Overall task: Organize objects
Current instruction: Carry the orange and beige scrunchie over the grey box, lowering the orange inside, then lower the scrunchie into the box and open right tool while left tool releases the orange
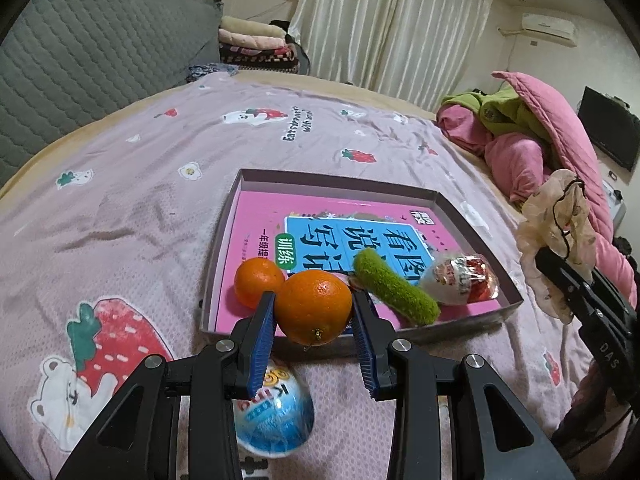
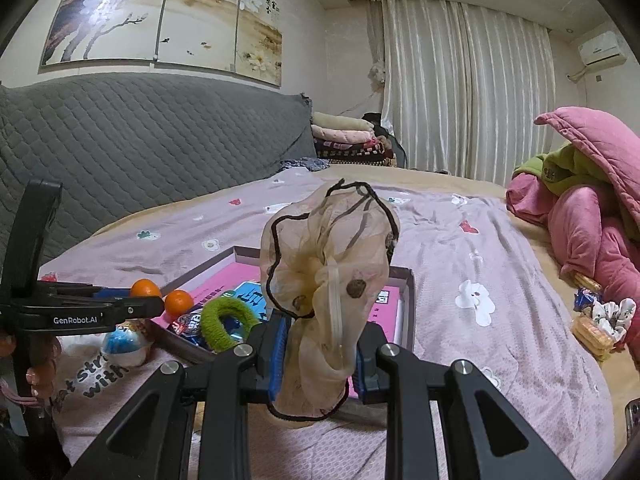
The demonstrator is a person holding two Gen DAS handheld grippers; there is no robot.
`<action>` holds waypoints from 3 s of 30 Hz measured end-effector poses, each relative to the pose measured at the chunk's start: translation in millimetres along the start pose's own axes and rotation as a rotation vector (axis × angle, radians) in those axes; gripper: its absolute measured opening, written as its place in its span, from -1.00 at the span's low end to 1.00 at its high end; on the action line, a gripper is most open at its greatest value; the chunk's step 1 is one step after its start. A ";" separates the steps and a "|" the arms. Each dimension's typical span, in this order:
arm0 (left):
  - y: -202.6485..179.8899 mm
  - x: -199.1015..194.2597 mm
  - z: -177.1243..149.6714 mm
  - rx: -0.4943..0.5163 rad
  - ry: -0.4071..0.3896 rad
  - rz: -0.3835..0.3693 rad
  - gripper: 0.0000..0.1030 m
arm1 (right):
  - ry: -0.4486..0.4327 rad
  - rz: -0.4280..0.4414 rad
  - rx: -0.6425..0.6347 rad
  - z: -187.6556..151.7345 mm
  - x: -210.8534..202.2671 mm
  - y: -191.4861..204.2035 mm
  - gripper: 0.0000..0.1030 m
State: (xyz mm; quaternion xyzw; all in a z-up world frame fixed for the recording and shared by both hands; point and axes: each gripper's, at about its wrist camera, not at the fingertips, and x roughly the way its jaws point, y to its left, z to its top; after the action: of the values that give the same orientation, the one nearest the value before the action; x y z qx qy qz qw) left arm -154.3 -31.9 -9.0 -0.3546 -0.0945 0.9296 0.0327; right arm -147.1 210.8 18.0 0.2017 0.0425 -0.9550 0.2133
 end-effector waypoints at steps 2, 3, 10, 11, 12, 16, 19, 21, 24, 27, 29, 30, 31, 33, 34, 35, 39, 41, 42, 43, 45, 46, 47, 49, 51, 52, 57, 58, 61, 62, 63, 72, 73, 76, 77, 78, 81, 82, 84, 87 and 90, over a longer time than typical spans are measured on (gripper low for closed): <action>2.5 3.6 0.8 -0.002 0.003 0.007 -0.26 | 0.004 -0.003 0.001 0.6 2.6 -1.7 -0.48; 4.1 5.3 1.1 -0.005 0.005 0.009 -0.26 | 0.007 -0.005 0.003 0.8 4.4 -2.9 -0.48; 12.7 17.8 2.3 -0.017 0.014 0.016 -0.26 | 0.013 -0.017 0.014 3.9 14.2 -9.7 -0.48; 13.6 19.2 2.4 -0.018 0.015 0.016 -0.26 | 0.012 -0.019 0.016 4.3 14.8 -10.5 -0.48; 14.3 20.5 2.4 -0.019 0.016 0.017 -0.26 | 0.011 -0.022 0.020 4.7 16.1 -12.0 -0.48; 17.6 27.8 1.6 -0.028 0.026 0.020 -0.26 | 0.022 -0.035 0.030 4.0 23.0 -16.9 -0.48; 20.2 32.4 0.9 -0.030 0.034 0.025 -0.26 | 0.034 -0.041 0.042 2.9 28.2 -21.7 -0.48; 22.2 35.0 0.4 -0.034 0.038 0.027 -0.26 | 0.041 -0.053 0.047 2.5 31.3 -23.3 -0.48; 23.2 36.3 -0.3 -0.029 0.035 0.034 -0.26 | 0.051 -0.061 0.060 2.5 35.9 -26.0 -0.48; 24.2 37.1 -0.7 -0.028 0.033 0.036 -0.26 | 0.063 -0.060 0.078 0.6 40.2 -29.1 -0.48; 24.6 36.9 -0.9 -0.029 0.031 0.037 -0.26 | 0.070 -0.060 0.086 -0.6 42.2 -31.5 -0.48; 24.4 36.9 -1.0 -0.028 0.030 0.037 -0.26 | 0.074 -0.060 0.088 -0.8 43.5 -32.1 -0.48; 24.1 37.2 -1.3 -0.025 0.028 0.039 -0.26 | 0.077 -0.057 0.089 -0.7 44.2 -31.8 -0.48; 23.5 37.8 -1.3 -0.021 0.026 0.042 -0.26 | 0.079 -0.060 0.086 -0.7 45.8 -32.0 -0.48; 23.1 38.4 -1.2 -0.019 0.025 0.043 -0.26 | 0.082 -0.057 0.084 -0.6 47.3 -32.1 -0.48; 23.4 38.6 -1.1 -0.020 0.025 0.041 -0.26 | 0.082 -0.059 0.079 -0.3 48.1 -31.3 -0.48; 24.1 40.9 -0.4 -0.022 0.029 0.044 -0.26 | 0.096 -0.076 0.034 1.0 60.1 -29.5 -0.48; 24.7 41.8 0.2 -0.023 0.029 0.047 -0.26 | 0.104 -0.072 0.038 0.0 64.6 -29.9 -0.48; 24.6 43.2 0.8 -0.023 0.030 0.056 -0.26 | 0.116 -0.076 0.035 -1.0 68.3 -30.0 -0.48; 25.6 44.3 1.1 -0.024 0.031 0.065 -0.27 | 0.122 -0.078 0.036 -1.8 70.6 -31.1 -0.48; 27.4 44.7 1.8 -0.032 0.032 0.063 -0.26 | 0.134 -0.078 0.038 -2.3 75.3 -31.7 -0.48; 28.1 44.9 2.2 -0.035 0.032 0.062 -0.26 | 0.142 -0.079 0.037 -3.0 77.5 -31.9 -0.48; 28.6 45.4 2.3 -0.036 0.031 0.063 -0.26 | 0.149 -0.079 0.037 -3.4 79.4 -32.6 -0.48; 28.5 46.2 2.2 -0.035 0.028 0.067 -0.25 | 0.163 -0.077 0.037 -5.4 83.0 -32.2 -0.48; 28.8 47.2 2.3 -0.035 0.027 0.072 -0.25 | 0.174 -0.077 0.033 -6.8 85.4 -31.7 -0.48; 28.6 47.6 2.2 -0.034 0.025 0.073 -0.25 | 0.178 -0.075 0.032 -7.5 86.4 -31.5 -0.48; 28.4 48.0 2.5 -0.030 0.019 0.080 -0.24 | 0.205 -0.077 0.029 -11.0 89.8 -30.3 -0.48; 28.2 48.0 2.6 -0.029 0.018 0.081 -0.24 | 0.208 -0.080 0.029 -11.3 90.0 -30.2 -0.48; 28.6 49.0 4.1 -0.032 0.013 0.084 -0.24 | 0.222 -0.082 0.030 -12.8 91.3 -30.2 -0.48; 28.6 49.3 4.6 -0.031 0.010 0.086 -0.24 | 0.226 -0.082 0.031 -13.0 91.9 -30.5 -0.48; 28.6 49.5 5.0 -0.033 0.008 0.087 -0.25 | 0.230 -0.082 0.031 -13.4 92.2 -30.3 -0.47; 27.7 48.7 3.9 -0.036 0.008 0.085 -0.24 | 0.248 -0.075 0.027 -15.1 94.2 -30.6 -0.43; 27.8 48.9 4.1 -0.037 0.009 0.084 -0.24 | 0.254 -0.076 0.028 -15.6 94.8 -30.7 -0.40; 27.8 47.7 2.9 -0.038 0.010 0.082 -0.24 | 0.269 -0.077 0.031 -16.7 96.7 -31.1 -0.38; 27.3 47.5 2.6 -0.038 0.010 0.082 -0.24 | 0.274 -0.076 0.032 -17.2 97.2 -31.2 -0.35; 26.9 47.5 2.6 -0.038 0.011 0.081 -0.24 | 0.282 -0.078 0.033 -17.9 97.9 -31.3 -0.33; 26.2 47.2 2.0 -0.038 0.013 0.078 -0.24 | 0.289 -0.081 0.035 -18.3 98.1 -31.9 -0.26; 25.8 47.1 1.8 -0.038 0.014 0.078 -0.24 | 0.289 -0.083 0.034 -18.1 98.1 -32.1 -0.17; 26.0 46.2 1.3 -0.040 0.014 0.075 -0.24 | 0.292 -0.090 0.031 -17.9 97.7 -32.1 -0.06; 25.3 45.0 0.9 -0.042 0.016 0.072 -0.24 | 0.286 -0.092 0.033 -16.9 96.2 -32.8 0.00; 24.6 43.7 0.8 -0.044 0.016 0.070 -0.24 | 0.283 -0.095 0.033 -17.0 94.3 -32.9 0.04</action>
State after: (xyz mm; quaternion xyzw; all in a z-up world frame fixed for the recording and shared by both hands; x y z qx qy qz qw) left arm -187.2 -50.6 -41.8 -0.3659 -0.1021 0.9250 -0.0071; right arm -232.8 206.6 -35.7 0.3357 0.0658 -0.9266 0.1563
